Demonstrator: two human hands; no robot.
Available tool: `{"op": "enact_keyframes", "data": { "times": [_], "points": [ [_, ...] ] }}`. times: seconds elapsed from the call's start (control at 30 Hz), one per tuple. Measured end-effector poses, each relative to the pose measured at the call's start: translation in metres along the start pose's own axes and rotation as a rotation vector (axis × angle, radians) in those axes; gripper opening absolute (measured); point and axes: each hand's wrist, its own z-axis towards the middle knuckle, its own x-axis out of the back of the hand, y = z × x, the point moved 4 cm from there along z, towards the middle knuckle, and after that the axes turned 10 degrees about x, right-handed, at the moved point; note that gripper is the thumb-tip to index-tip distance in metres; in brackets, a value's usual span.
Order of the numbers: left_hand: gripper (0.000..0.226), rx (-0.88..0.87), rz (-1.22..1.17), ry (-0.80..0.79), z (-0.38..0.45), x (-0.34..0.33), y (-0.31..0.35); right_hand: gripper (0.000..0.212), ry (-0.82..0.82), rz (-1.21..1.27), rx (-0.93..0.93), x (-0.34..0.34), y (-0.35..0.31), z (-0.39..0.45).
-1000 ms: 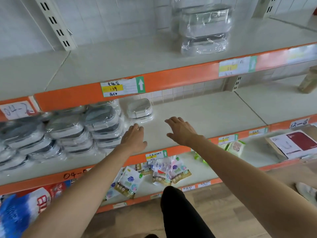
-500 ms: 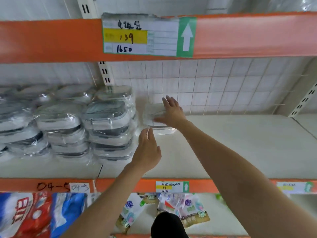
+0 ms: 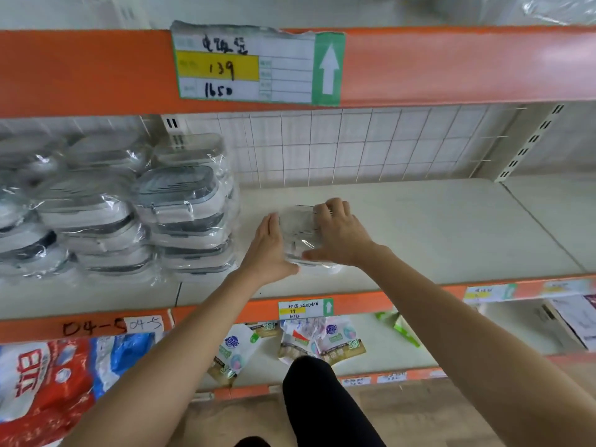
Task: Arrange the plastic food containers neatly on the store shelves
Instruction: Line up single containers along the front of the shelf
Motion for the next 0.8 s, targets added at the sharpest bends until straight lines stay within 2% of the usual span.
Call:
{"op": "enact_keyframes", "data": {
  "times": [0.1,0.17,0.27,0.37,0.47,0.67,0.8],
  "points": [
    [0.118,0.002,-0.046,-0.166,-0.003,-0.008,0.009,0.092,0.008,-0.027,-0.151,0.006,0.006,-0.029],
    [0.115,-0.012,0.051,-0.232,-0.006,-0.018,0.016,0.095,0.050,-0.012,-0.285,0.009,0.017,-0.053],
    [0.112,-0.133,0.318,-0.159,-0.008,-0.027,0.034,0.103,0.035,0.008,-0.437,0.012,0.033,-0.087],
    [0.111,-0.303,0.480,-0.145,-0.004,-0.035,0.054,0.097,0.014,0.053,-0.544,0.017,0.046,-0.108],
    [0.098,-0.390,0.626,-0.135,-0.004,-0.045,0.068,0.092,0.002,0.119,-0.637,0.022,0.054,-0.130],
    [0.086,-0.377,0.732,-0.060,-0.002,-0.036,0.081,0.091,-0.023,0.133,-0.696,0.022,0.055,-0.162],
    [0.087,-0.251,0.683,-0.033,-0.022,-0.016,0.059,0.090,-0.010,0.171,-0.720,0.026,0.039,-0.172]
  ]
}}
